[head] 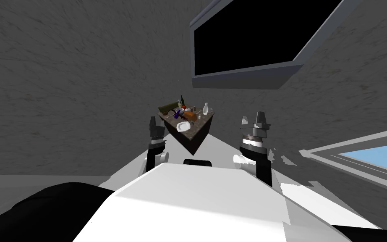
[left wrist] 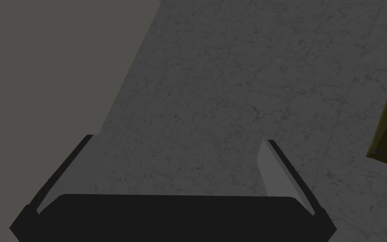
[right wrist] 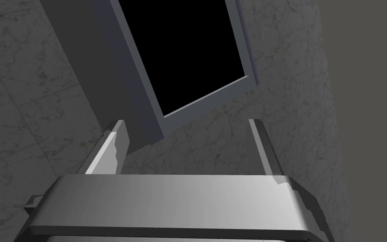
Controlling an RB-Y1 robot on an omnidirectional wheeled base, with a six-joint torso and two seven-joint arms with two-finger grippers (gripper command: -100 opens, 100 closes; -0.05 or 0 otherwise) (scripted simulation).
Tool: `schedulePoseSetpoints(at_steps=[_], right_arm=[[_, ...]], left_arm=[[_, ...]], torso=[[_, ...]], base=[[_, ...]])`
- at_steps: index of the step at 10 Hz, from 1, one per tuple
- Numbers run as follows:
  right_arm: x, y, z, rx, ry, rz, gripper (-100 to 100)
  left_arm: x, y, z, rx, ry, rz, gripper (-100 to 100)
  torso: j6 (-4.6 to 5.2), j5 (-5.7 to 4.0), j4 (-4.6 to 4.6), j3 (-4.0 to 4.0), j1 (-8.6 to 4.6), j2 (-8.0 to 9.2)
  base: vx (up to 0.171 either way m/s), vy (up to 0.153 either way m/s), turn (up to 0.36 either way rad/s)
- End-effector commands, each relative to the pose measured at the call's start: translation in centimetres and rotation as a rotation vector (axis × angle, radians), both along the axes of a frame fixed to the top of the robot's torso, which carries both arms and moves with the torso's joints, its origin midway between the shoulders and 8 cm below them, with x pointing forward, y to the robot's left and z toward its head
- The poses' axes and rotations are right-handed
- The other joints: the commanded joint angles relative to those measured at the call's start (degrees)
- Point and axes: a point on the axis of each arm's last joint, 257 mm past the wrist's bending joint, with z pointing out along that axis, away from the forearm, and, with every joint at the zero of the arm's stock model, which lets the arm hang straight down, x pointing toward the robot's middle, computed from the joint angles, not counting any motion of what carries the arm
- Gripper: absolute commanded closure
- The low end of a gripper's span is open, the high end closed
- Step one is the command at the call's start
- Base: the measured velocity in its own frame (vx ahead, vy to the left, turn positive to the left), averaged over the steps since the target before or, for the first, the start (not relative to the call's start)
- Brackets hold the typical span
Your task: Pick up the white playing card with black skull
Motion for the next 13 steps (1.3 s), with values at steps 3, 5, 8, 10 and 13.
schedulePoseSetpoints(at_steps=[3,5,8,10,13], right_arm=[[0.0,0.0,0.0,0.000,0.000,0.000,0],[0.0,0.0,0.0,0.000,0.000,0.000,0],[0.0,0.0,0.0,0.000,0.000,0.000,0],[0.0,0.0,0.0,0.000,0.000,0.000,0],[0.0,0.0,0.0,0.000,0.000,0.000,0]], left_arm=[[1.9,-1.9,-1.5,0.124,0.046,-0.043,-100],[3.3,-3.1,-2.8,0.200,0.074,-0.063,-100],[5.7,-4.9,-5.2,0.328,0.121,-0.087,-100],[6.5,-5.6,-6.1,0.374,0.138,-0.094,-100],[8.3,-6.7,-8.2,0.468,0.172,-0.106,-100]], torso=[[0.01,0.07,-0.01,-0.04,0.31,-0.06],[0.01,0.09,-0.03,-0.08,0.37,-0.15],[0.00,0.11,-0.02,-0.05,0.48,-0.09],[-0.01,0.09,-0.02,-0.04,0.36,-0.07],[0.01,0.11,-0.04,-0.09,0.47,-0.15]], base=[[0.017,0.074,-0.042],[0.033,0.092,-0.052],[0.012,0.122,-0.073],[0.012,0.069,-0.039],[0.022,0.106,-0.083]])
